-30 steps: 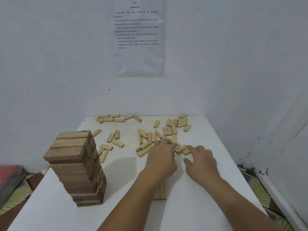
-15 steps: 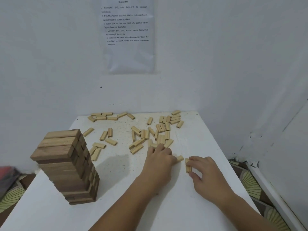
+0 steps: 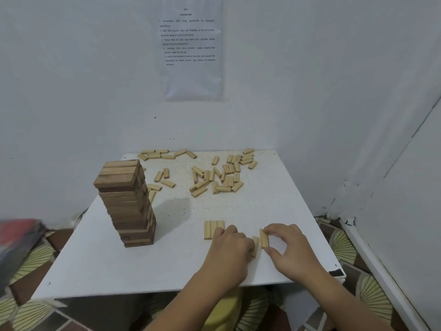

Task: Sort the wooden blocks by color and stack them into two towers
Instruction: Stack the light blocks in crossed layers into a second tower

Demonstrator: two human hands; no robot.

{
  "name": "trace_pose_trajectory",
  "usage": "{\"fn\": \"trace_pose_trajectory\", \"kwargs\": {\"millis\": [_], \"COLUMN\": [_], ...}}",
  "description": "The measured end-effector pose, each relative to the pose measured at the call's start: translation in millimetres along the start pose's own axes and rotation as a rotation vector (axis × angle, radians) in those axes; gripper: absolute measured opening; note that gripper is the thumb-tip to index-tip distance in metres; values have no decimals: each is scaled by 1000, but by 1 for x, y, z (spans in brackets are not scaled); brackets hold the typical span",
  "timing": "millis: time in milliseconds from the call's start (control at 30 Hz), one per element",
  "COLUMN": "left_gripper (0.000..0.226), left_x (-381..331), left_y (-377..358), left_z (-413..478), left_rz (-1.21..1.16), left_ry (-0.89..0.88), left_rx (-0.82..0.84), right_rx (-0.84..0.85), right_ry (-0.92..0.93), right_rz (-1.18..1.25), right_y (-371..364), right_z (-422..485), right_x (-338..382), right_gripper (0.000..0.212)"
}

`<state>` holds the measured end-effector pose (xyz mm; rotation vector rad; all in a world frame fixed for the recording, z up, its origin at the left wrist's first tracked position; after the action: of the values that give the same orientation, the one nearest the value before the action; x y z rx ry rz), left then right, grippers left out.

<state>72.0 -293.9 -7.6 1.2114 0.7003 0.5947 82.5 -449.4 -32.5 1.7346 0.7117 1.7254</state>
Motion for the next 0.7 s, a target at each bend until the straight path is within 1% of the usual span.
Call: {"fn": "trace_pose_trajectory", "kwargs": {"millis": [100, 167, 367, 433, 533, 600, 700], "left_gripper": [20, 13, 4, 10, 31, 43, 52], "left_x": [0, 2, 4, 7, 9, 9, 11], "left_y": [-5, -5, -4, -6, -5, -4, -4], "left_z": [-14, -17, -17, -17, -17, -17, -15], "left_rz": [-69, -90, -171, -197, -249, -261, -278], "left_ry": [31, 36, 32, 58, 85, 83, 77], "left_rx": [-77, -113, -89, -85, -85, -90, -99], "right_rx": [22, 30, 82, 83, 113, 159, 207], "right_ry": [8, 21, -29, -55, -88, -106, -84], "right_rz": [11, 17, 25, 50, 59, 72, 142], "right_y": [0, 1, -4, -4, -7, -7, 3], "right_z": [-8, -11, -14, -14, -14, -11, 3], "right_x": [3, 6, 15, 15, 10, 4, -2], "right_gripper": [44, 44, 44, 42, 43, 49, 57]}}
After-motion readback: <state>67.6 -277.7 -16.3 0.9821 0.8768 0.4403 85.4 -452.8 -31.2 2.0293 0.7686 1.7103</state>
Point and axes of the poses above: each hand's wrist, its own z-axis towards the middle knuckle, its own y-axis out of the back of the hand, x = y × z, the point moved 8 cm from there along z, towards the middle knuckle, and after that the axes turned 10 degrees about -y, right-handed, at the moved point
